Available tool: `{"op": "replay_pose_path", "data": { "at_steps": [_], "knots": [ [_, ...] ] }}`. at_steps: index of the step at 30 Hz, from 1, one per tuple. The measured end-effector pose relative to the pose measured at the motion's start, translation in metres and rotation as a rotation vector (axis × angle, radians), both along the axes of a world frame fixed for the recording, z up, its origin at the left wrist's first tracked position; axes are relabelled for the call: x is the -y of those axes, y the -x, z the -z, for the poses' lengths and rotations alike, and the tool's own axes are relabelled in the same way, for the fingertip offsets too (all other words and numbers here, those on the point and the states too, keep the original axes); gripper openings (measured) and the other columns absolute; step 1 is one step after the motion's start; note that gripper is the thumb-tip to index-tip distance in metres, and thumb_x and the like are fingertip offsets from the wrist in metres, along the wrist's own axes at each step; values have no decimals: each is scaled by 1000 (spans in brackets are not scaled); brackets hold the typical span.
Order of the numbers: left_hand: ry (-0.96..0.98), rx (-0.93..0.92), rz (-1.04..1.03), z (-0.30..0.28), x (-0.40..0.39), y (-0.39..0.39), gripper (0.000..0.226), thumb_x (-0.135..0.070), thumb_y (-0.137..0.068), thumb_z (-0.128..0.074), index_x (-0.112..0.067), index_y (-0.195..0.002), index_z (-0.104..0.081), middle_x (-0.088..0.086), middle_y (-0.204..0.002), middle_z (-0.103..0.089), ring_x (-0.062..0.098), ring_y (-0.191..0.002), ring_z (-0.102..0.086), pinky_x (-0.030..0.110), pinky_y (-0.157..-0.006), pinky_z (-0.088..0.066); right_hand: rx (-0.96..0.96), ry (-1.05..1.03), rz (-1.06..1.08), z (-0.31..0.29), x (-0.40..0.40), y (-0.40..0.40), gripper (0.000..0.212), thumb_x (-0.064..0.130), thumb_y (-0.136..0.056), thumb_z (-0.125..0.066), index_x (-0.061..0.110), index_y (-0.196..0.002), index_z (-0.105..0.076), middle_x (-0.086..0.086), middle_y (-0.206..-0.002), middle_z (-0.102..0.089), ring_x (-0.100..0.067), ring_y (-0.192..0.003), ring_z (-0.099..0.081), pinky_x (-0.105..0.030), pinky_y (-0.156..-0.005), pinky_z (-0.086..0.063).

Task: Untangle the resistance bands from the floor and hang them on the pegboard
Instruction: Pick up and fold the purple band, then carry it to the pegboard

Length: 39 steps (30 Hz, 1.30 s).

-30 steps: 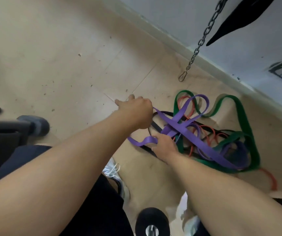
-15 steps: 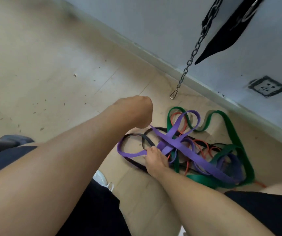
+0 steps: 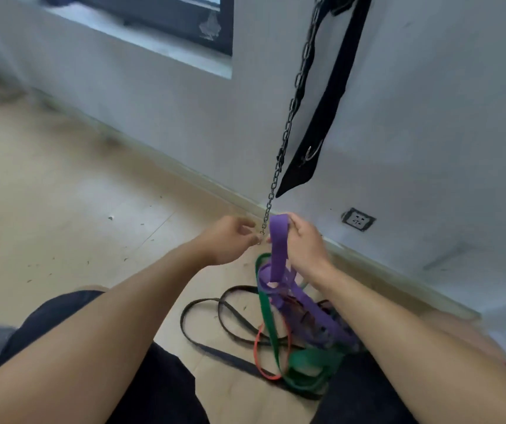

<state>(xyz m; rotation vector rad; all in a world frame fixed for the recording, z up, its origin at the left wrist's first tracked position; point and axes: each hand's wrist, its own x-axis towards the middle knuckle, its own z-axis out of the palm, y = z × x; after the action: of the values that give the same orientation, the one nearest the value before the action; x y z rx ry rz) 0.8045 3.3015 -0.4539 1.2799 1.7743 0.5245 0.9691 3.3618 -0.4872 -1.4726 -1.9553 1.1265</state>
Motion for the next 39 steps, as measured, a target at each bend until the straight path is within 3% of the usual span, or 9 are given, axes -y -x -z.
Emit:
{"op": "replay_pose_path", "data": {
  "at_steps": [2, 5, 11, 19, 24, 27, 31, 35, 39],
  "knots": [
    [-177, 221, -1, -19, 7, -9, 42, -32, -96, -68, -15, -134, -62, -1, -126, -71, 12, -114, -68, 17, -92, -53, -24, -151, -68, -44, -5, -3, 35, 20, -111, -33, 22, -109, -68, 3, -88, -71, -13, -76, -63, -29, -69, -48],
    [-330, 378, 35, -57, 15, -25, 34, -30, -94, -71, -17, -126, -68, -3, -118, -75, 10, -112, -70, 26, -100, -53, -79, -408, -108, -109, -8, -8, 31, 22, -111, -38, 24, -115, -69, 8, -92, -71, -8, -80, -64, -24, -72, -47],
    [-589, 302, -29, -103, 3, -44, 38, -27, -85, -81, -21, -119, -63, 4, -104, -77, 22, -95, -74, 40, -86, -62, -15, -671, -111, -171, -6, -20, 25, 37, -109, -47, 34, -122, -68, 17, -90, -71, -4, -77, -62, -21, -68, -45],
    [-330, 427, -110, -54, -10, -18, 14, -21, -103, -56, -11, -112, -53, 11, -103, -76, 23, -84, -73, 42, -79, -59, 213, -235, -313, -108, -32, -42, 26, 35, -108, -50, 27, -102, -74, 10, -83, -72, -10, -76, -64, -31, -69, -46],
    [-251, 382, -82, -16, -16, -4, 22, -26, -104, -55, -9, -111, -66, 1, -94, -77, 17, -91, -74, 36, -79, -60, -41, 5, -352, -62, -30, -47, 26, 27, -108, -54, 18, -97, -75, 3, -81, -75, -6, -72, -68, -17, -69, -49],
    [-323, 216, -134, -12, -28, -5, 18, -27, -103, -58, -18, -105, -73, -8, -83, -75, 9, -78, -71, 28, -74, -56, -280, 216, -288, -45, -33, -38, 29, 19, -108, -51, 1, -98, -71, -12, -83, -73, -20, -78, -67, -31, -82, -54],
    [-162, 344, -124, -22, -38, -8, 39, -42, -104, -51, -13, -99, -76, 9, -97, -79, 26, -97, -75, 33, -92, -57, -462, 407, -195, -45, -40, -34, 21, 16, -105, -54, 4, -102, -72, -11, -89, -74, -22, -83, -67, -40, -93, -51],
    [-139, 449, -80, -26, -41, -14, 60, -56, -96, -57, 3, -90, -66, 19, -86, -74, 33, -81, -72, 33, -85, -56, -398, 454, -289, -42, -37, -32, 22, 15, -96, -70, 5, -116, -72, -17, -111, -76, -24, -100, -71, -35, -95, -53],
    [-252, 528, -215, -31, -43, -18, 11, -24, -81, -78, -18, -77, -70, 25, -109, -69, 44, -97, -68, 51, -94, -54, -215, 233, -253, -32, -31, -25, 60, 19, -76, -92, 28, -126, -61, 7, -122, -68, -6, -111, -66, -23, -83, -59]
  ]
}}
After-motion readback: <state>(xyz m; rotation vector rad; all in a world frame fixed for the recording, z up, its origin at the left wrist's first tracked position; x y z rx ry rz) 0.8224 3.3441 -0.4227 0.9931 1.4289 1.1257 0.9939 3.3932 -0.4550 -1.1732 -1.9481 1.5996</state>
